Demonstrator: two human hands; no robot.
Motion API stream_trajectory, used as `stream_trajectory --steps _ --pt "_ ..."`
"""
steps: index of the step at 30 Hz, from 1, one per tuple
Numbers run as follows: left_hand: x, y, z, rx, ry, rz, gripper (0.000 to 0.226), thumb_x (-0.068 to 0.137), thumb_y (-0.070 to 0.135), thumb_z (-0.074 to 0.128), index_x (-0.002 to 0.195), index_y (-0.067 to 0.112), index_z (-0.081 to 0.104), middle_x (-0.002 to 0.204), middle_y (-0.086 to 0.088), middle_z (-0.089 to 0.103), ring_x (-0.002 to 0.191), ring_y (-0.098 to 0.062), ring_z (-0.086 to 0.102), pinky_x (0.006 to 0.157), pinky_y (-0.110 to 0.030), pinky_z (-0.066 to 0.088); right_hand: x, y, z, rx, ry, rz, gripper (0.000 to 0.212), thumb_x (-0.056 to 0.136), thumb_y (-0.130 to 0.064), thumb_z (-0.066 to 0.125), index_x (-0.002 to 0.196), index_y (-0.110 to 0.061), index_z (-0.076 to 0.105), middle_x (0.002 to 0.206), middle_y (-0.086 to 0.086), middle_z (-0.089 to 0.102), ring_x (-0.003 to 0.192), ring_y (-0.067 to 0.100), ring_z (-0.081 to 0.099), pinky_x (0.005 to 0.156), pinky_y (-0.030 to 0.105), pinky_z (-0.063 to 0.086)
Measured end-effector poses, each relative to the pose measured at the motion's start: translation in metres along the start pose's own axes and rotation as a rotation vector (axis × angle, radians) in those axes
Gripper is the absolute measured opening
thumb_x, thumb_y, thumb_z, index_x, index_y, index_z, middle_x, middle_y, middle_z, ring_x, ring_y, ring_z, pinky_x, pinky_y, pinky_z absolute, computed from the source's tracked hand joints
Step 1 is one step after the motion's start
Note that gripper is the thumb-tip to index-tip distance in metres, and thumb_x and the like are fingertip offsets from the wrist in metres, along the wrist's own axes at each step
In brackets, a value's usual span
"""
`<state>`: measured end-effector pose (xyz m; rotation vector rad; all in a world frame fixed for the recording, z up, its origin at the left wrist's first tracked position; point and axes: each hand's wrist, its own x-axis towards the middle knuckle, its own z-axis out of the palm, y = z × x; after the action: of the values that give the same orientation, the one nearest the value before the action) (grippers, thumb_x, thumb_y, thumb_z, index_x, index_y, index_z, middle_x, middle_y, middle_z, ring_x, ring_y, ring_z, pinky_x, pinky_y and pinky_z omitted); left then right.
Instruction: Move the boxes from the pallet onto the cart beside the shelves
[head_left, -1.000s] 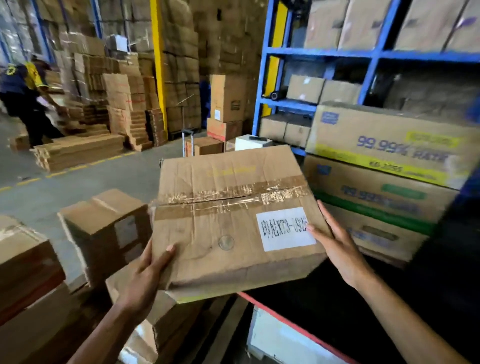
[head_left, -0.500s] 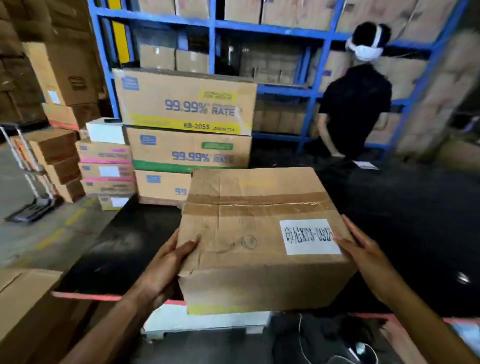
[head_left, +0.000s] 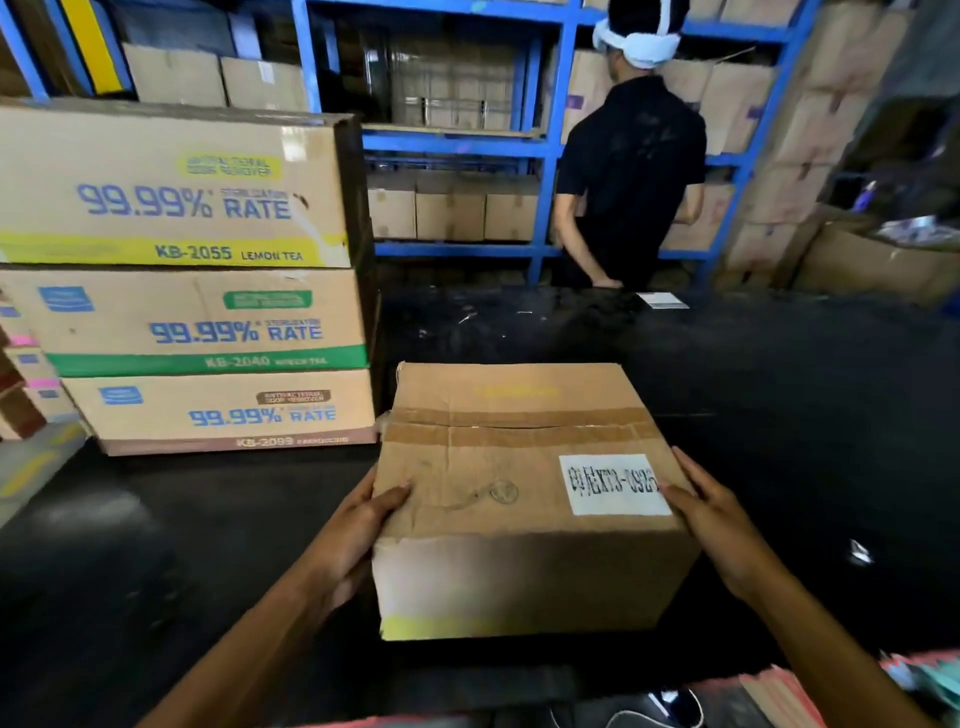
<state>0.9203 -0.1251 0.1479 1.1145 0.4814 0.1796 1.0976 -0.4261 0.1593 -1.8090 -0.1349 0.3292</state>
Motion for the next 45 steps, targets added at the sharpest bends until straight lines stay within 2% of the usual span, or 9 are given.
stream_trajectory --steps 6,9,17,28,31,36,39,41,45 --pt "0.121 0.024 0.007 0.042 0.062 0.059 0.037 0.096 0.017 0.051 0.131 0.028 0.052 0.117 -0.008 0.071 0.094 -0.02 0.073 0.064 -0.03 0.059 0.121 -0.017 0.023 -0.023 0.025 -0.011 0.056 0.096 -0.027 0.053 0.147 -0.034 0.031 0.14 0.003 0.048 0.102 0.012 0.052 0.069 0.019 0.043" --pt "0.183 0.039 0.007 0.044 0.07 0.08 0.038 0.097 0.019 0.051 0.133 0.029 0.051 0.12 -0.006 0.068 0.105 -0.025 0.068 0.079 -0.039 0.057 0.183 -0.031 0.035 -0.055 0.022 -0.029 0.056 0.096 -0.026 0.052 0.148 -0.03 0.03 0.143 0.004 0.046 0.101 0.011 0.051 0.067 0.017 0.042" --pt "0.301 0.066 0.005 0.069 0.123 0.114 0.042 0.095 0.021 0.055 0.136 0.025 0.051 0.121 -0.003 0.069 0.108 -0.022 0.067 0.087 -0.038 0.055 0.3 -0.059 0.058 -0.157 0.037 -0.078 0.056 0.097 -0.024 0.051 0.149 -0.026 0.03 0.147 0.006 0.041 0.111 0.011 0.043 0.09 0.029 0.038" --pt "0.341 0.08 0.003 0.107 0.239 0.121 0.04 0.091 0.022 0.062 0.131 0.023 0.057 0.116 -0.007 0.071 0.104 -0.024 0.069 0.08 -0.038 0.057 0.351 -0.068 0.071 -0.178 0.008 -0.12 0.056 0.098 -0.02 0.048 0.15 -0.019 0.026 0.147 0.01 0.041 0.108 0.012 0.044 0.084 0.024 0.041" --pt "0.33 0.079 0.01 0.175 0.304 0.131 0.037 0.09 0.028 0.064 0.126 0.022 0.06 0.116 -0.008 0.07 0.104 -0.026 0.068 0.091 -0.048 0.054 0.349 -0.061 0.069 -0.166 0.002 -0.135 0.057 0.098 -0.02 0.048 0.15 -0.019 0.025 0.146 0.012 0.043 0.109 0.013 0.047 0.086 0.027 0.04" --pt "0.299 0.084 0.021 0.281 0.38 0.114 0.036 0.092 0.029 0.061 0.126 0.017 0.057 0.123 -0.012 0.064 0.106 -0.029 0.063 0.099 -0.048 0.049 0.347 -0.056 0.064 -0.321 -0.016 -0.17 0.06 0.098 -0.029 0.047 0.151 -0.019 0.021 0.153 0.013 0.033 0.135 0.029 0.037 0.106 0.039 0.033" --pt "0.269 0.086 0.025 0.376 0.482 0.159 0.045 0.093 0.031 0.058 0.135 0.014 0.054 0.127 -0.008 0.059 0.11 -0.024 0.058 0.097 -0.037 0.045 0.334 -0.059 0.069 -0.579 0.102 -0.405 0.061 0.097 -0.034 0.048 0.15 -0.016 0.024 0.158 0.012 0.023 0.146 0.028 0.016 0.115 0.045 0.019" --pt "0.246 0.086 0.028 0.462 0.491 0.206 0.042 0.095 0.03 0.056 0.134 0.013 0.055 0.129 -0.007 0.059 0.112 -0.022 0.055 0.095 -0.033 0.042 0.314 -0.067 0.087 -0.595 0.107 -0.632 0.056 0.094 -0.034 0.046 0.144 -0.01 0.038 0.153 0.014 0.033 0.144 0.03 0.022 0.114 0.046 0.022" --pt "0.19 0.088 0.017 0.573 0.548 0.247 0.035 0.095 0.019 0.056 0.128 0.006 0.058 0.12 -0.006 0.06 0.109 -0.018 0.054 0.089 -0.022 0.036 0.256 -0.08 0.163 -0.528 -0.161 -0.896 0.051 0.092 -0.039 0.041 0.134 -0.011 0.052 0.145 0.01 0.045 0.139 0.027 0.033 0.112 0.036 0.025"
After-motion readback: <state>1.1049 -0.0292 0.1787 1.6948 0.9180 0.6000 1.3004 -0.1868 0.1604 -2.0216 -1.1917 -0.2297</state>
